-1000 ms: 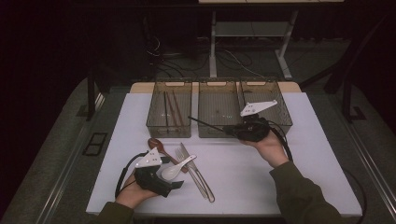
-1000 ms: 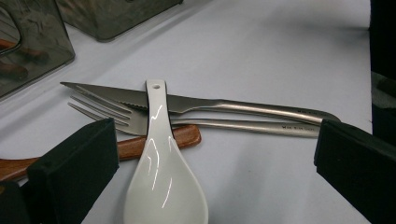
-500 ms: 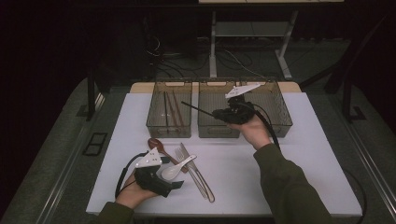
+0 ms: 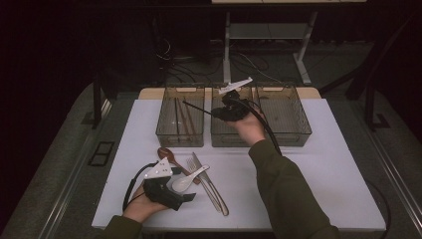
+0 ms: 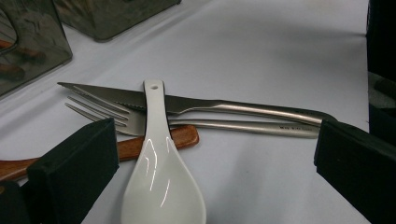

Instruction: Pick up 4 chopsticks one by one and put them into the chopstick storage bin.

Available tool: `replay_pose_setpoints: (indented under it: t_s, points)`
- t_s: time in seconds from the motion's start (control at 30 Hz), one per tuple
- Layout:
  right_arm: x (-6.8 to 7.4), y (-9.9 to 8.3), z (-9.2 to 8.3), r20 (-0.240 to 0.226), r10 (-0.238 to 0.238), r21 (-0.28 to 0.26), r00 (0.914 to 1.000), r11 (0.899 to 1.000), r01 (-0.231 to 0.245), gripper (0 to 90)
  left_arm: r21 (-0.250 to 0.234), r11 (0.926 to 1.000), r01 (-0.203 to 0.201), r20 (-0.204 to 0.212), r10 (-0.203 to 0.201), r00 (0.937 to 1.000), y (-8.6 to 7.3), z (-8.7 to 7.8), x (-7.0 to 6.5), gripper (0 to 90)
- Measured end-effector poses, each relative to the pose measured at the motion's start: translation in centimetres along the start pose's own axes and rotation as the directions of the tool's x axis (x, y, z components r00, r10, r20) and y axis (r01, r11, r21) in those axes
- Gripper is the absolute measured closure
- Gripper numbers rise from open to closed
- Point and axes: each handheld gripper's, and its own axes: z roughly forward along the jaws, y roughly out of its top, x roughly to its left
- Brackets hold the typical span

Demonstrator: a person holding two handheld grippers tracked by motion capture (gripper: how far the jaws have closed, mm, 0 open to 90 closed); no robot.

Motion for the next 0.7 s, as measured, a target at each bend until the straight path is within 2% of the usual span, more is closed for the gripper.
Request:
replay_pose_setpoints:
  t_s: [0.13,0.4,0.7]
  points:
    - [0.3,1.0,1.5,0.014,-0.003,0.013,0.9999,1.000,0.003,86.3,-0.001,1.0000,-0.004,0.004,0.004,1.0000,0.0,0.1,0.0,0.0]
    - [0.4,2.5,4.2,0.018,0.025,0.020,0.9995,0.999,-0.025,86.3,-0.012,0.9999,0.000,0.005,0.000,1.0000,0.0,0.0,0.0,0.0]
    - [0.7,3.3,6.8,0.042,0.041,0.031,0.9983,0.999,-0.042,86.3,-0.007,1.0000,0.001,0.011,-0.001,0.9999,0.0,-0.1,0.0,0.0]
